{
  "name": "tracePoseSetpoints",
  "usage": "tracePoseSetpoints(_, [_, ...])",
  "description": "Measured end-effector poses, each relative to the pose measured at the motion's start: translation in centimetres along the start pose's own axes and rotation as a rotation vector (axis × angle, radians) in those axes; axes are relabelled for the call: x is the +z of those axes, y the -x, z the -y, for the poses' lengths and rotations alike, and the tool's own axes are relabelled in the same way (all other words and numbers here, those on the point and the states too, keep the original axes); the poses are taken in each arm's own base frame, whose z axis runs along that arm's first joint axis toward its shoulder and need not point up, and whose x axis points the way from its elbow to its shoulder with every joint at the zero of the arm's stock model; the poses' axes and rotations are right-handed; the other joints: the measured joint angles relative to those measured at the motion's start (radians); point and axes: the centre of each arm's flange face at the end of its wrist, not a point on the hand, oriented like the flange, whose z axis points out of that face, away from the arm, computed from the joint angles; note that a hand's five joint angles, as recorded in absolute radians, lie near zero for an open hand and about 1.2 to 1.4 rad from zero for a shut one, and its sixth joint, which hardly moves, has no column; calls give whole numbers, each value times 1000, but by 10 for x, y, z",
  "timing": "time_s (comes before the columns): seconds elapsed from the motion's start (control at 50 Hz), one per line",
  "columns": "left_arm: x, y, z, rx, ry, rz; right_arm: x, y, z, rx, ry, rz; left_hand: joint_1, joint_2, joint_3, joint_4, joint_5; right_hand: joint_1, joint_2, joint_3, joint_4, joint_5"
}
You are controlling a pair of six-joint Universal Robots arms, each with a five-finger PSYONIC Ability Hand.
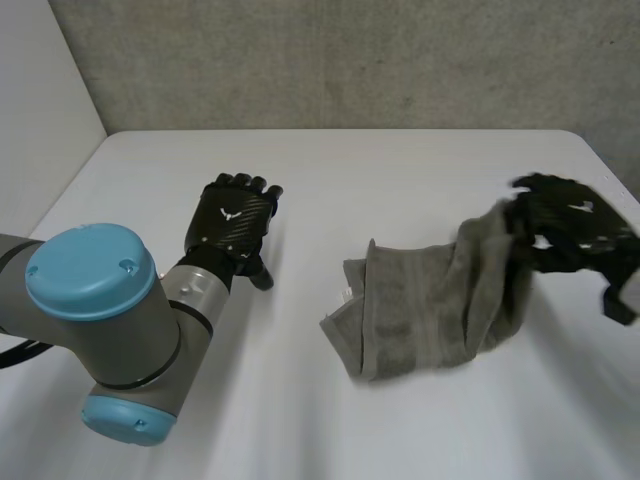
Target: Fold the towel.
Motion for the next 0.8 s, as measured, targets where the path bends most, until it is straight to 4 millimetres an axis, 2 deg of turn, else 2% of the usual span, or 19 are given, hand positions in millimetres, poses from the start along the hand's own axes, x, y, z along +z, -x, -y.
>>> tracePoseSetpoints(0.08, [0,0,0,0,0,0,6,45,8,-21,-26,156,0,0,0,0,0,1,0,0,0,0])
tracePoseSetpoints(0.16, [0,0,0,0,-1,1,5,84,7,-26,-31,290,0,0,0,0,0,2,5,0,0,0])
tracePoseSetpoints(0.28, [1,1,1,-1,-9,2,3,121,-9,3,9,421,0,0,0,0,0,2,5,0,0,0])
tracePoseSetpoints(0.4, [2,1,4,-2,-24,6,3,145,-27,30,56,493,0,0,0,0,1,2,5,0,0,0])
tracePoseSetpoints(0.52, [2,1,5,-2,-32,6,6,157,-33,23,72,512,0,0,0,0,1,-43,-45,0,0,-50])
tracePoseSetpoints(0.62, [2,-1,7,-2,-37,3,10,155,-38,0,91,462,0,0,0,0,0,-466,-470,0,0,-501])
tracePoseSetpoints(0.72, [3,-2,9,-3,-46,0,12,145,-36,-15,104,377,0,0,0,0,0,-849,-847,0,0,-943])
tracePoseSetpoints(0.76, [3,-3,11,-4,-51,-2,11,138,-30,-19,97,344,0,0,0,0,0,-981,-981,0,0,-1076])
tracePoseSetpoints(0.8, [3,-5,13,-8,-58,-8,9,130,-23,-13,90,312,0,0,0,0,0,-1103,-1100,0,0,-1091])
